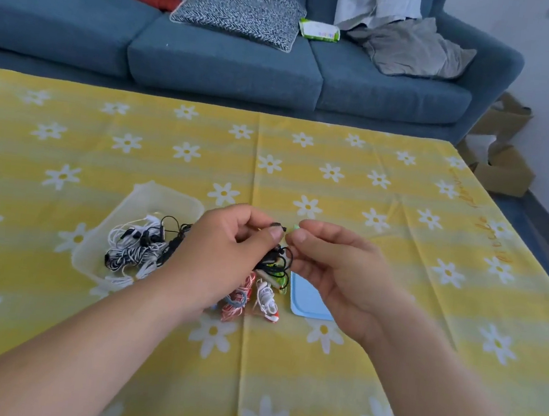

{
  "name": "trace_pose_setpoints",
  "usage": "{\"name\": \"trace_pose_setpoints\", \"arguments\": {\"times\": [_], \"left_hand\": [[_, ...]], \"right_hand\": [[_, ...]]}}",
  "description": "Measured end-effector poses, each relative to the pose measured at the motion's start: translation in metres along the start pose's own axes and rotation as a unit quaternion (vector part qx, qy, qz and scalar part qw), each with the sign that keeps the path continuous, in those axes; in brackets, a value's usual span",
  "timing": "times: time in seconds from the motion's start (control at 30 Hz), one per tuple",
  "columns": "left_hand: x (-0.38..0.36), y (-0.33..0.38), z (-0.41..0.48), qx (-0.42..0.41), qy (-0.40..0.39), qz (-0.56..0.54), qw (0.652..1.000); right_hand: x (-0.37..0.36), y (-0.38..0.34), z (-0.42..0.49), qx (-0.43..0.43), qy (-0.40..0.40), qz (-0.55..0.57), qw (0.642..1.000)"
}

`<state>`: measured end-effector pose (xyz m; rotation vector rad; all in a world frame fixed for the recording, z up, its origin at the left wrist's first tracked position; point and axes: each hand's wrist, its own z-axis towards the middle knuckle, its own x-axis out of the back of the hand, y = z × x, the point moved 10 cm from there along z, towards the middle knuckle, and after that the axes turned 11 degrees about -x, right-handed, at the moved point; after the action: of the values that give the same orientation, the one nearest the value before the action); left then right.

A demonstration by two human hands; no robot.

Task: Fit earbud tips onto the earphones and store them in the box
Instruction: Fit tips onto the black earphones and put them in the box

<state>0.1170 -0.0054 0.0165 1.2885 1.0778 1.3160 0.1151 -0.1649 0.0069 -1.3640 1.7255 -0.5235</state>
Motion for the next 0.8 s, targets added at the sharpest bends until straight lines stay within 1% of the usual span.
{"name": "trace_pose_setpoints", "arguments": {"times": [0.07,0.13,0.3,0.43,0.8], "left_hand": [[0.003,-0.002,0.002,-0.002,0.003,-0.008,1.0],[0.009,-0.004,0.005,-0.008,0.013,-0.009,1.0],[0.006,-0.004,0.009,-0.01,-0.001,-0.007,1.0],[0.003,-0.002,0.01,-0.024,-0.007,-0.019,1.0],[-0.004,0.011,0.003,-0.064,-0.017,0.01,0.998]], "right_hand": [[-0.008,0.004,0.007,-0.012,-0.031,0.018,0.999],[-0.013,0.009,0.018,-0.028,-0.051,0.01,0.998],[-0.011,0.017,0.03,-0.052,-0.073,0.029,0.996],[-0.009,0.018,0.032,-0.05,-0.08,0.037,0.995],[-0.007,0.019,0.031,-0.029,-0.108,0.047,0.993]]}}
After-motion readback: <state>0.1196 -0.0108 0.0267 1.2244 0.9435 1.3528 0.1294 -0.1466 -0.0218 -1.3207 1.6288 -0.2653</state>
